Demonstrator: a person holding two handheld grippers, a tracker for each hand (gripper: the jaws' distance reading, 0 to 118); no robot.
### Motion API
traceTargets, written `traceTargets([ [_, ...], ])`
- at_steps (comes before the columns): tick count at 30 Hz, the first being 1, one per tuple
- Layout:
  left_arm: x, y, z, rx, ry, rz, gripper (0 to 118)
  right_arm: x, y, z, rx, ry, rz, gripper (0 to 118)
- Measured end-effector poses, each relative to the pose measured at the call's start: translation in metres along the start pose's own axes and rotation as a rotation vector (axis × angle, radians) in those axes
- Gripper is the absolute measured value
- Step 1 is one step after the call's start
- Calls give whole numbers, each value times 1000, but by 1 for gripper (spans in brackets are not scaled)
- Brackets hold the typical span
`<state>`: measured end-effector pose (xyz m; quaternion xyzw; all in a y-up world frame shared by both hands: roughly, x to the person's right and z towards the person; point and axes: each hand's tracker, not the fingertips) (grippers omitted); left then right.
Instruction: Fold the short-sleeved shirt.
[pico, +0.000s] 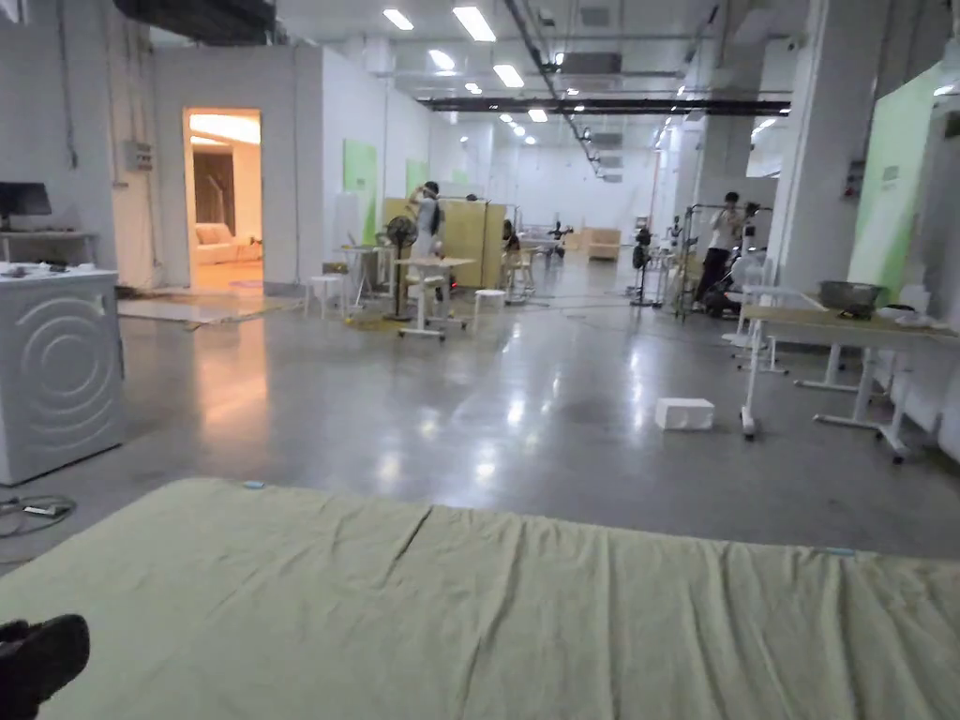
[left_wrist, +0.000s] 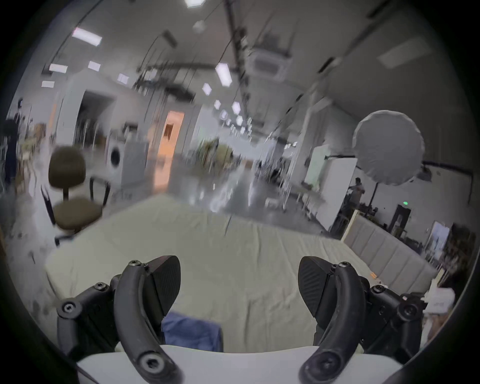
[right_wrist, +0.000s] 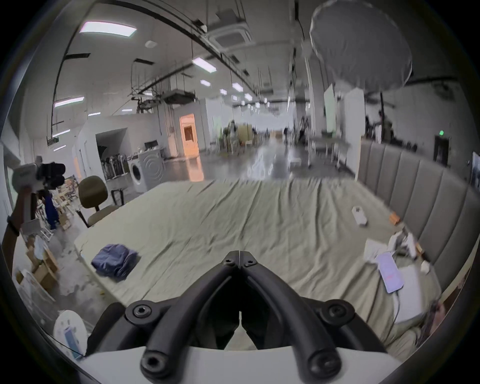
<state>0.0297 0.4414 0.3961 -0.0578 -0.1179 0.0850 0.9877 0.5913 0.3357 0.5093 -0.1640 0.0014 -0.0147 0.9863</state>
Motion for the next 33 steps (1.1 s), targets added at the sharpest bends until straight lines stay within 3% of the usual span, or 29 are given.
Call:
traceTargets([
  [5, 93, -27, 35, 197, 175, -225, 93, 3, 11, 26, 164, -20, 17, 0],
  [8, 125, -60, 48, 393, 56, -358, 82, 1, 11, 33, 193, -71, 48, 0],
  [10, 147, -67, 43, 347, -6, -371, 81, -2, 8, 36, 219, -111, 42, 0],
  [11, 157, -75, 46, 258, 52, -296, 79, -1, 6, 37, 250, -108, 44, 0],
  [14, 163, -91, 41, 161, -38, -201, 41, 4, -2, 44, 252, -50, -33, 0],
  [15, 164, -96, 43, 151, -33, -177, 14, 6, -5, 47, 225, -50, -75, 0],
  [16, 165, -100, 45, 160, -28, -216, 6, 6, -5, 52, 240, -73, -86, 0],
  [17, 169, -104, 44, 154, 5, -315, 6, 7, -8, 58, 251, -81, -140, 0],
  [19, 170, -105, 43, 101, 56, -382, 0, 11, -12, 66, 290, -52, -197, 0],
  [23, 174, -108, 52, 119, 31, -364, 0, 6, -17, 69, 246, -121, -133, 0],
  [26, 177, -104, 52, 144, 34, -394, 0, -3, -18, 68, 244, -100, -61, 0],
  [33, 174, -105, 50, 128, 10, -355, 0, -13, -14, 64, 264, -106, -27, 0],
])
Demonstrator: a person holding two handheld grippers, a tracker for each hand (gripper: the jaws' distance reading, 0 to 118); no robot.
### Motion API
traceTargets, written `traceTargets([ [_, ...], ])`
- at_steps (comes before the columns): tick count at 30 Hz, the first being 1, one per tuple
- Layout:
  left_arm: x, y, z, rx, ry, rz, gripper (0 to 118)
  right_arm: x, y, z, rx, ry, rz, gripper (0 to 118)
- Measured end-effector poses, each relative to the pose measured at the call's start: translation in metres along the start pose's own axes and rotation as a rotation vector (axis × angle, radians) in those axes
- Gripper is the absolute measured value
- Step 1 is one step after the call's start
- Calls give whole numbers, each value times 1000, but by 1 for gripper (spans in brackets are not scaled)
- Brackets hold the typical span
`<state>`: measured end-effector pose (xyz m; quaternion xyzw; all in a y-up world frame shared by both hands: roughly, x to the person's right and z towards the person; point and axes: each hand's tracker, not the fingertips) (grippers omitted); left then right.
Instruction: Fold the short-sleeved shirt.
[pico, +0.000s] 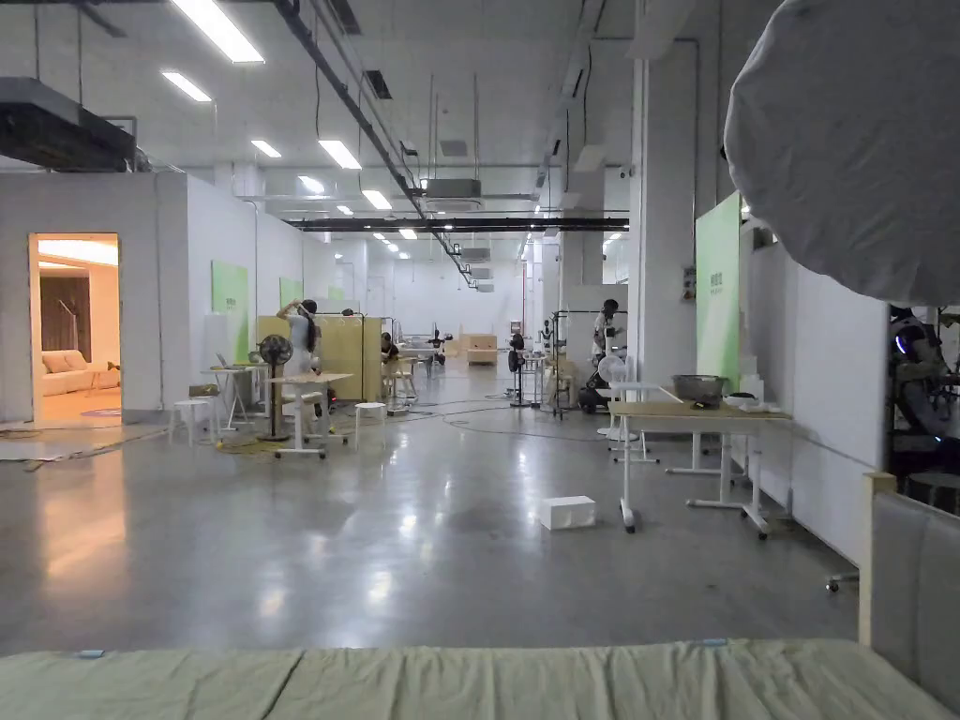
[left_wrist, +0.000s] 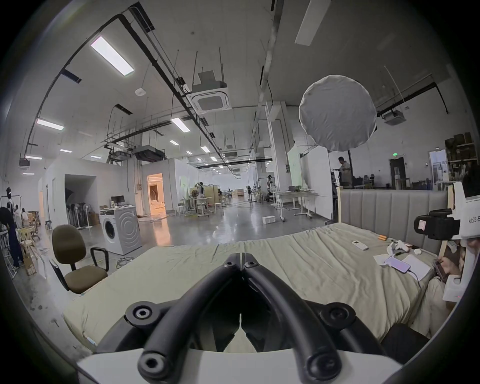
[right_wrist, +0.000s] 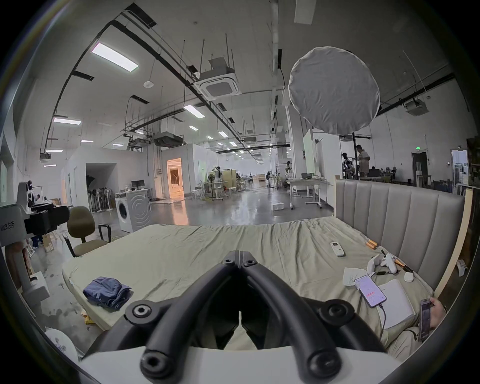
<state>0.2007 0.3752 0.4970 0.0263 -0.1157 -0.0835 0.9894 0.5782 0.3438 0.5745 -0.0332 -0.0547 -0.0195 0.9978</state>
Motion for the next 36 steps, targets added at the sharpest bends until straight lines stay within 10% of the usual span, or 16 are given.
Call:
traceTargets([
  [12, -11, -3, 0, 13, -9, 28, 0, 4, 16, -4, 44, 20, -13, 0],
  [14, -11, 2, -1, 21, 4, 40, 14, 3, 17, -5, 26, 24, -22, 4],
  [18, -13, 4, -4, 2, -36, 75, 79, -2, 17, -10, 33, 17, 16, 91],
  [21, -9, 3, -3, 11, -41, 75, 99, -6, 16, -11, 46, 17, 30, 113],
  [24, -6, -2, -3, 11, -42, 63, 118, -9, 14, -10, 47, 32, 27, 115],
  [36, -5, -1, -5, -3, -23, 106, 118, -11, 4, -10, 14, 18, 43, 118],
])
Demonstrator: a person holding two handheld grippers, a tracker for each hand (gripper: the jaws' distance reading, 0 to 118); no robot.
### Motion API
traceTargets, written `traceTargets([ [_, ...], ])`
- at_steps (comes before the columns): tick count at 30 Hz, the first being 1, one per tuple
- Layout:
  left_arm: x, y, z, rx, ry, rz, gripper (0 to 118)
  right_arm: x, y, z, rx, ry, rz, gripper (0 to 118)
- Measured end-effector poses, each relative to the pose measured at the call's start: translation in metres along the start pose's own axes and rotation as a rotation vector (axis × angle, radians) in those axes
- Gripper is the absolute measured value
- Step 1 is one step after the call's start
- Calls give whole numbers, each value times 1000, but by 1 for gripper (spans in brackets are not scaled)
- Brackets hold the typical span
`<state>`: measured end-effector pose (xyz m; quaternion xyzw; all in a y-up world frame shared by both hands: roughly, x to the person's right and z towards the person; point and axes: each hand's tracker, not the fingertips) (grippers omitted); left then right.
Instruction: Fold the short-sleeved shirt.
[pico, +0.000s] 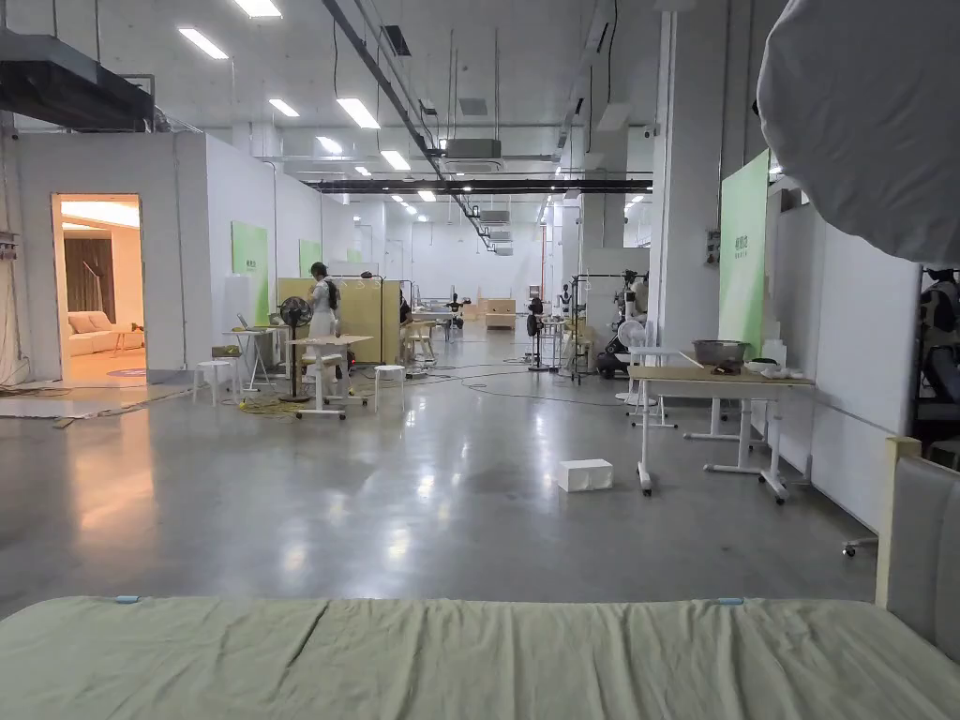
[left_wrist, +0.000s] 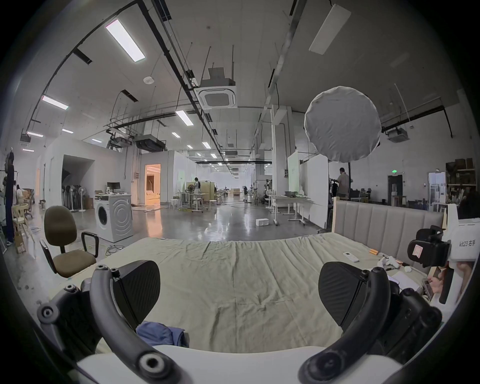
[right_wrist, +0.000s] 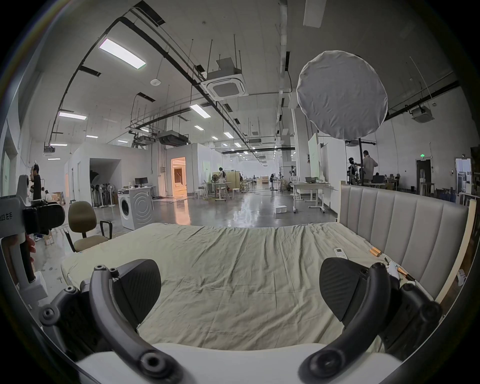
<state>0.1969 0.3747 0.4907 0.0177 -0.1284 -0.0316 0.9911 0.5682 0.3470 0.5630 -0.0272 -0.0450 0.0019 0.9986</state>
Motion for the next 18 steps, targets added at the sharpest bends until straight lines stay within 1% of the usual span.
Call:
traceTargets([
  [4, 0, 0, 0, -4, 11, -19, 118, 0, 3, 1, 0, 0, 15, 118],
  [18, 1, -2, 0, -29, 5, -43, 118, -3, 1, 0, -7, -3, 32, 118],
])
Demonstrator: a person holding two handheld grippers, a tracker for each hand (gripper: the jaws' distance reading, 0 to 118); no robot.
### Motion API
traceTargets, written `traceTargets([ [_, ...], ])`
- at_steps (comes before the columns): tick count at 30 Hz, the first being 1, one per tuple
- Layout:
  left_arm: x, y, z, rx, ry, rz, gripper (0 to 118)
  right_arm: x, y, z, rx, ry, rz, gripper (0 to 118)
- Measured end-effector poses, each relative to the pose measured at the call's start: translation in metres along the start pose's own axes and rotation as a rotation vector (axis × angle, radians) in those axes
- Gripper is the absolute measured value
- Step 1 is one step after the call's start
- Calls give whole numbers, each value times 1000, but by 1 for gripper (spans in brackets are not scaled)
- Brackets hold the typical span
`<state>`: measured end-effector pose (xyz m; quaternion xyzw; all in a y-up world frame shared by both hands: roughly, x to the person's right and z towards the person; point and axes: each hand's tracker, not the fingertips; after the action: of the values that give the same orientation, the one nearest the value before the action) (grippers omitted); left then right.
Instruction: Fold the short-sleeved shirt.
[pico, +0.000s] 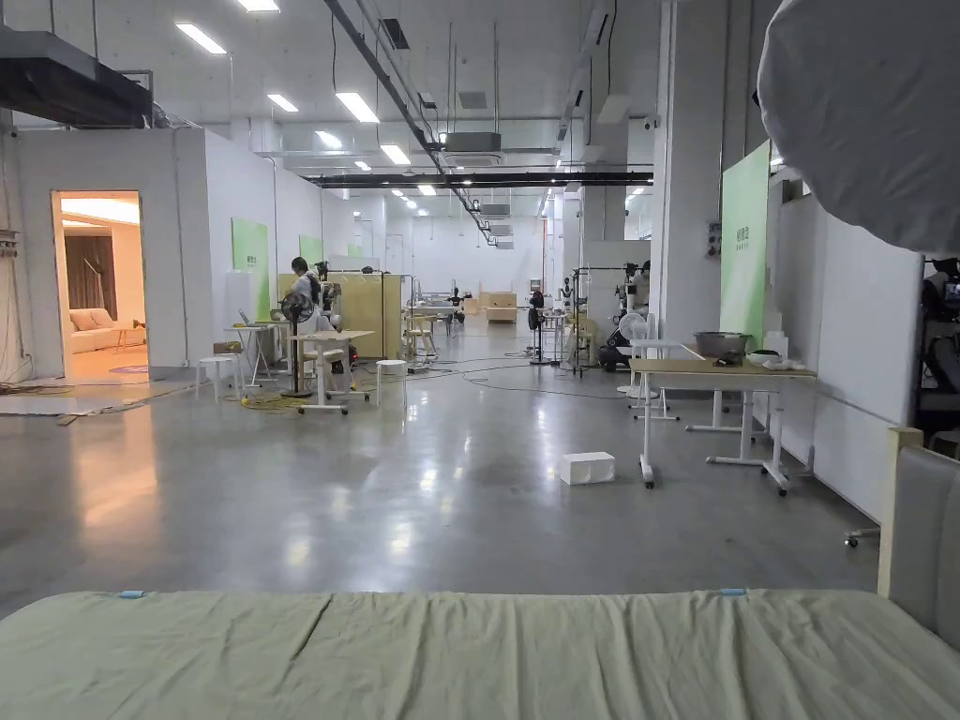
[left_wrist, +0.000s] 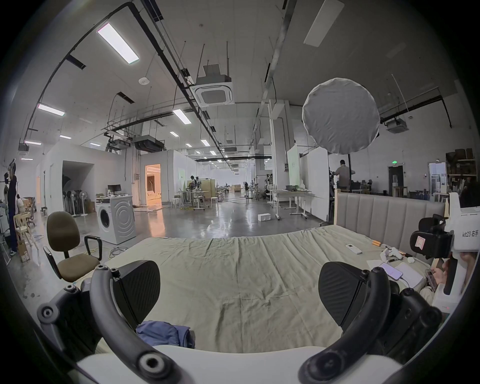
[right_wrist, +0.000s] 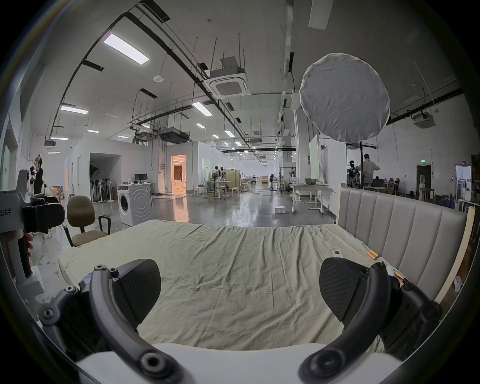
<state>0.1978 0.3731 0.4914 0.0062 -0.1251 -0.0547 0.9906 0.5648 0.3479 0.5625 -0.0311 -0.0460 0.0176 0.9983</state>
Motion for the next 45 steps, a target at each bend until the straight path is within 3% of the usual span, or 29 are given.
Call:
traceTargets([
  [7, 3, 0, -1, -9, -12, -10, 118, 3, 2, 0, -1, 27, -59, 118],
  [34, -5, 0, 8, -22, 0, 8, 118, -2, 5, 7, 23, 0, -53, 118],
  [35, -5, 0, 9, -23, 1, 7, 118, -1, 8, 7, 22, 1, -67, 118],
  [38, -6, 0, 10, -29, 4, 10, 118, 6, 13, 4, -41, 19, -249, 118],
  [40, -7, 1, 12, -30, 2, 8, 118, 11, 21, 5, -34, 20, -305, 118],
  [43, -8, 3, 15, -31, 5, -2, 118, 9, 37, 3, -95, -64, -292, 118],
  [45, -8, 4, 17, -20, 12, -1, 118, 7, 44, 2, -154, -69, -293, 118],
])
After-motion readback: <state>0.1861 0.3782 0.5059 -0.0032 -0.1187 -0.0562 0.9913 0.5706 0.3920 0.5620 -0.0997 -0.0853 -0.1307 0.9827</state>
